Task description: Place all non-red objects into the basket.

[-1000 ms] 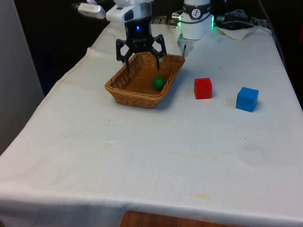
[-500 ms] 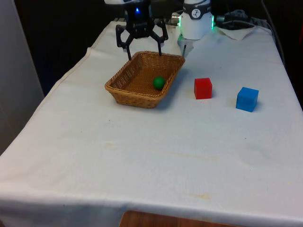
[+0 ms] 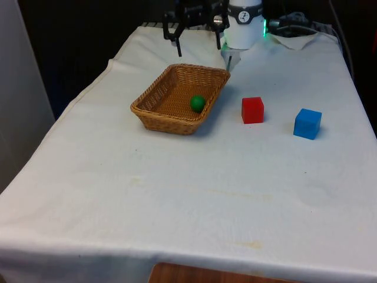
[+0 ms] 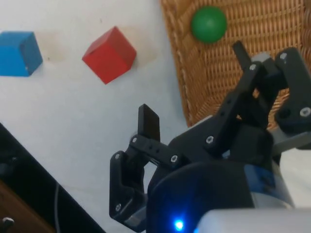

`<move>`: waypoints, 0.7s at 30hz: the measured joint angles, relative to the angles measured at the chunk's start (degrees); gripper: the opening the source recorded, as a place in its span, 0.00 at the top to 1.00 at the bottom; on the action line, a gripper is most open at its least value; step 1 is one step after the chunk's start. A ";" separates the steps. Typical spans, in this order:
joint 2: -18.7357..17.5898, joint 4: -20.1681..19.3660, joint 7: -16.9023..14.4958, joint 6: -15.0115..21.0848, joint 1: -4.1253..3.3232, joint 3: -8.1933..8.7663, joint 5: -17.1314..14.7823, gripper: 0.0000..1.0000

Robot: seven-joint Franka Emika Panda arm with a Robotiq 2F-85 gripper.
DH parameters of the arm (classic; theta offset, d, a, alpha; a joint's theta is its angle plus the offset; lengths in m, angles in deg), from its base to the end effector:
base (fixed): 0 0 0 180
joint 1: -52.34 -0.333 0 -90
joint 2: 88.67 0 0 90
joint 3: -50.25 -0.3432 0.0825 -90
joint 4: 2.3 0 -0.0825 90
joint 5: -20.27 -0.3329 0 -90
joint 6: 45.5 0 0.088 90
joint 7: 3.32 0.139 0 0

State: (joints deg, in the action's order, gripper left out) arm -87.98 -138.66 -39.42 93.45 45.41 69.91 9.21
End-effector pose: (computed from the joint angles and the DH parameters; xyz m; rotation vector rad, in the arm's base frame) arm 0.4557 -0.0982 0.3630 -3.0110 -0.4022 -0.1624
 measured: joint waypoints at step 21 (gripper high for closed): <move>1.78 0.63 8.59 -3.32 0.00 -2.92 7.62 0.00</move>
State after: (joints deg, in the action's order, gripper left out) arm -86.20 -138.03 -30.82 90.12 45.41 66.98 16.83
